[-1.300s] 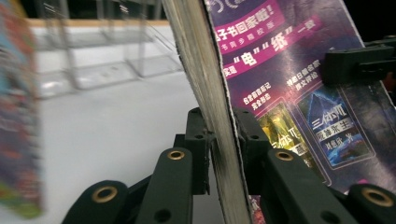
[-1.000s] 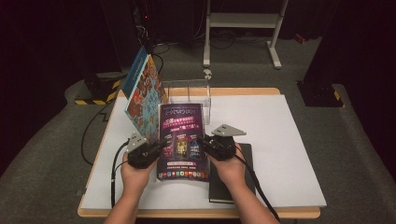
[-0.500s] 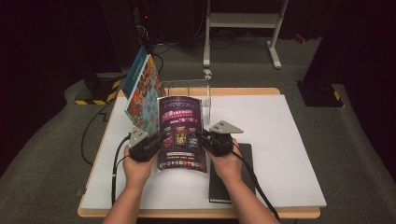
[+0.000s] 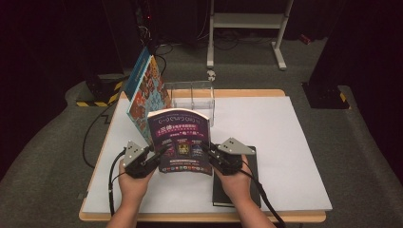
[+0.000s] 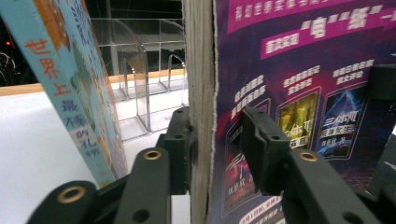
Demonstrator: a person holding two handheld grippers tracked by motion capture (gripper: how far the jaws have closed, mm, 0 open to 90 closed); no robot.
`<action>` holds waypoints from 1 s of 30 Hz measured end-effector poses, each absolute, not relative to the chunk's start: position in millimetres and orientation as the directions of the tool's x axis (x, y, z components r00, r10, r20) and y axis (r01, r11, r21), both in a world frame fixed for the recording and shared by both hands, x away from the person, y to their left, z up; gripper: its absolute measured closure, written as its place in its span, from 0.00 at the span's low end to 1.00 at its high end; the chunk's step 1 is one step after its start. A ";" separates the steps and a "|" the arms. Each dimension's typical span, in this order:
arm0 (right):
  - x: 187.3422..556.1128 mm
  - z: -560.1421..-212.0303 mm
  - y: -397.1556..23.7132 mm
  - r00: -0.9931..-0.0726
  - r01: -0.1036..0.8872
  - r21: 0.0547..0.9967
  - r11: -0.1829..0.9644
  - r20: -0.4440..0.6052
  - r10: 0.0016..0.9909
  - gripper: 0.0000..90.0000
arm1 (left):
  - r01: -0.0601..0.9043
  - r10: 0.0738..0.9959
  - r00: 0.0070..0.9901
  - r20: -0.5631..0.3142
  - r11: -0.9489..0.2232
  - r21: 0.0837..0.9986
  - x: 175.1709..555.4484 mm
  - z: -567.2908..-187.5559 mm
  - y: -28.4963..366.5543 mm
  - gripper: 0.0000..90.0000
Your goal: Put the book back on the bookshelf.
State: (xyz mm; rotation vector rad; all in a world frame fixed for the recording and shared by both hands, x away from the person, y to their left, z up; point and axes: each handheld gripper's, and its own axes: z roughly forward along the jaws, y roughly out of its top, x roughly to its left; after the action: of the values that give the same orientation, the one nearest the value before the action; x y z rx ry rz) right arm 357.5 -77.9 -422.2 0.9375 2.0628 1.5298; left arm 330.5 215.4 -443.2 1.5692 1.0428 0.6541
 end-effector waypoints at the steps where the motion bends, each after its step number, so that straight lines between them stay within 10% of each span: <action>1: 354.6 -422.5 -78.6 -0.695 0.269 0.947 0.177 0.064 0.716 0.85 | 0.279 0.878 0.463 -0.119 -0.017 0.960 328.2 -443.7 215.6 0.69; 16: 334.8 -424.9 -86.7 -0.761 0.258 0.943 0.209 0.065 0.645 0.49 | 0.305 0.855 0.491 -0.167 0.011 0.952 312.1 -455.1 221.6 0.47; 25: 356.0 -395.9 -80.2 -0.808 0.211 0.956 0.202 0.054 0.587 0.49 | 0.320 0.851 0.494 -0.177 0.011 0.947 312.2 -457.3 222.5 0.45; 30: 360.2 -391.1 -76.2 -0.834 0.200 0.952 0.232 0.041 0.550 0.74 | 0.322 0.856 0.484 -0.181 0.019 0.947 312.3 -456.6 226.5 0.45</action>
State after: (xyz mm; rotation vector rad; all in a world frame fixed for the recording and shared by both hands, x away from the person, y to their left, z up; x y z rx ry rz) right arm 360.2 -76.2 -391.1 0.6980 2.2070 1.6343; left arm 312.3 226.5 -456.6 1.5538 1.0569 0.5673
